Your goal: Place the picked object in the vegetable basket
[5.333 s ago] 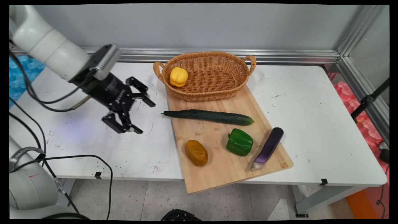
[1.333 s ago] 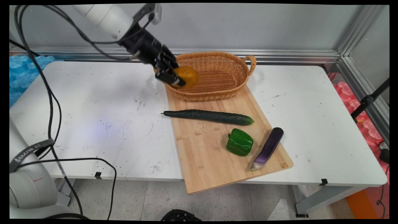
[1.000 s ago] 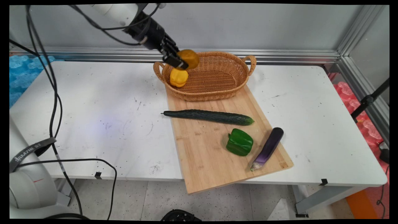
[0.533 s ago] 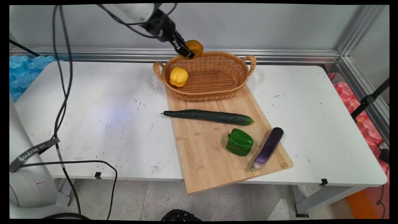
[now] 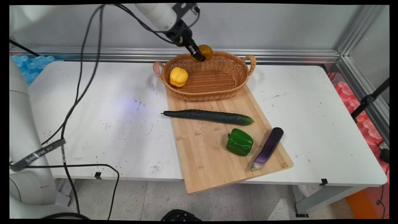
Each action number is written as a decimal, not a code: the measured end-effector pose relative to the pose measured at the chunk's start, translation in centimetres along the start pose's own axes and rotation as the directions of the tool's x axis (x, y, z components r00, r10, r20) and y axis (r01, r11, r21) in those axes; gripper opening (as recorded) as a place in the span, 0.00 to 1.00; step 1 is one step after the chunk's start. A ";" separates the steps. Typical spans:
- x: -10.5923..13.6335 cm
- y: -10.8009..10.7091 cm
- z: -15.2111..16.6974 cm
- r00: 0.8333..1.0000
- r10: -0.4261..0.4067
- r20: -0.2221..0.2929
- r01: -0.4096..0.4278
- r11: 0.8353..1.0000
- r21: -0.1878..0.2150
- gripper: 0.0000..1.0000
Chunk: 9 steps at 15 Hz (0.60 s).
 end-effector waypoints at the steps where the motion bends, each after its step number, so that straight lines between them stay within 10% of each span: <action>1: 0.2 -0.1 1.2 1.000 0.006 0.011 -0.006 1.000 -0.001 0.00; 9: 0.5 -0.5 8.2 0.995 0.066 0.076 -0.064 0.997 -0.033 0.00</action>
